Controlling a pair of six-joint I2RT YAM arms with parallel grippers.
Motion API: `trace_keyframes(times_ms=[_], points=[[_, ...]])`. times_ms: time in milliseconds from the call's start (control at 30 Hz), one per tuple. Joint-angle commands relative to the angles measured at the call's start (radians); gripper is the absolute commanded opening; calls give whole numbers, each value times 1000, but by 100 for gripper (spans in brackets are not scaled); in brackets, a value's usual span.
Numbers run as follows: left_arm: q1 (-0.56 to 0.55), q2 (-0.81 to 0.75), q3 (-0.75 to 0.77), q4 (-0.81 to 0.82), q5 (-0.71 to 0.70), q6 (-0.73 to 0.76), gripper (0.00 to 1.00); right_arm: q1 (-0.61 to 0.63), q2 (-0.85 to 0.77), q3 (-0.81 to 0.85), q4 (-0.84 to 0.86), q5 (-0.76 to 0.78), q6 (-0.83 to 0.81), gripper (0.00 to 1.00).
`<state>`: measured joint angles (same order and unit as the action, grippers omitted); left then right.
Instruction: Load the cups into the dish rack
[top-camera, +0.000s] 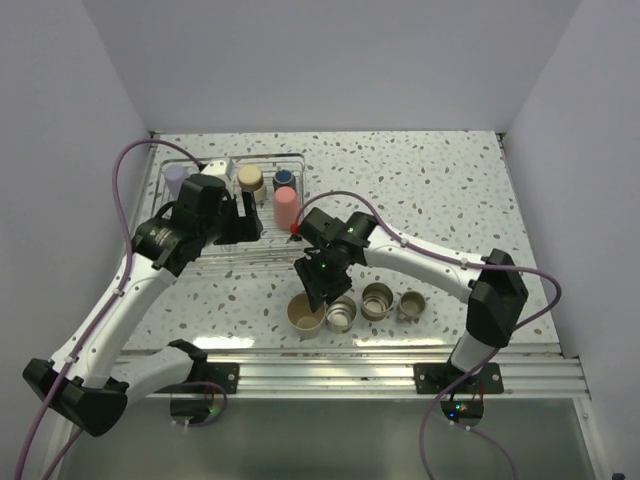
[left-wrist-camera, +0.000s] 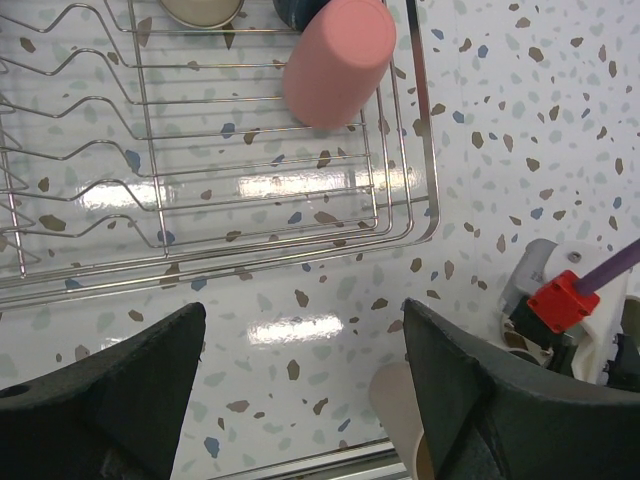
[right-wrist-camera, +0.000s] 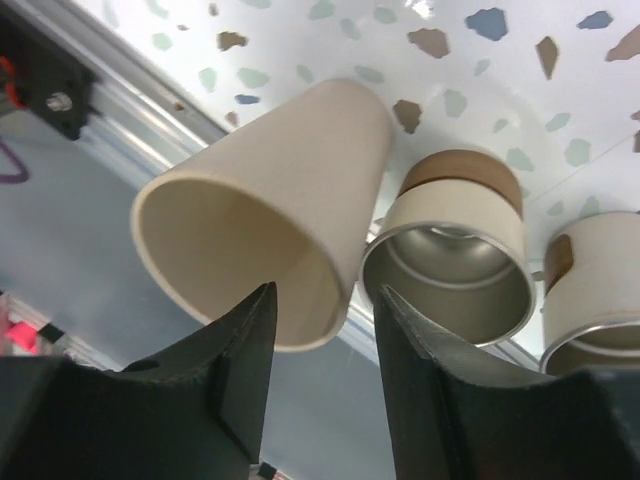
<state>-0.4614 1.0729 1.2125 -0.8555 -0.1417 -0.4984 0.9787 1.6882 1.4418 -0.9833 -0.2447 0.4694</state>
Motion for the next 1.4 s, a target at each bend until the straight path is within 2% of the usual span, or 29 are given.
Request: trace_keyframes(times_ms=[0,100,200,233,367,600,800,933,967,1033,1067,1133,1167,1267,1367], points=[[-6,-7,2,-7,8,-17,83,14,39,51,-6,68,-5,46],[-6,4,7,-1,7,-11,83,21,62,57,-9,82,-8,42],[-6,10,12,7,4,-5,83,28,68,57,-6,84,-5,25],[-6,15,12,10,2,-3,83,29,68,60,-8,85,-3,15],[-6,27,5,16,-13,11,83,26,65,126,-47,105,-5,0],[-3,50,41,13,-70,41,86,-12,90,354,-170,168,-34,0],[59,82,119,55,-47,70,92,-276,36,422,-104,-85,8,0],[214,84,116,160,199,52,96,-389,24,471,-42,-250,38,0],[287,79,101,244,349,40,98,-406,18,456,19,-351,66,0],[348,64,35,358,523,-21,100,-445,4,434,87,-439,167,0],[390,59,-22,497,698,-58,100,-454,-4,393,183,-473,205,0],[414,61,-82,667,853,-199,100,-472,-22,352,289,-559,339,0],[417,62,-137,838,961,-251,100,-475,-25,318,392,-582,427,0],[418,87,-204,1156,1071,-414,100,-477,-35,261,568,-640,550,0],[417,120,-234,1346,1126,-518,100,-479,-45,220,687,-660,682,0]])
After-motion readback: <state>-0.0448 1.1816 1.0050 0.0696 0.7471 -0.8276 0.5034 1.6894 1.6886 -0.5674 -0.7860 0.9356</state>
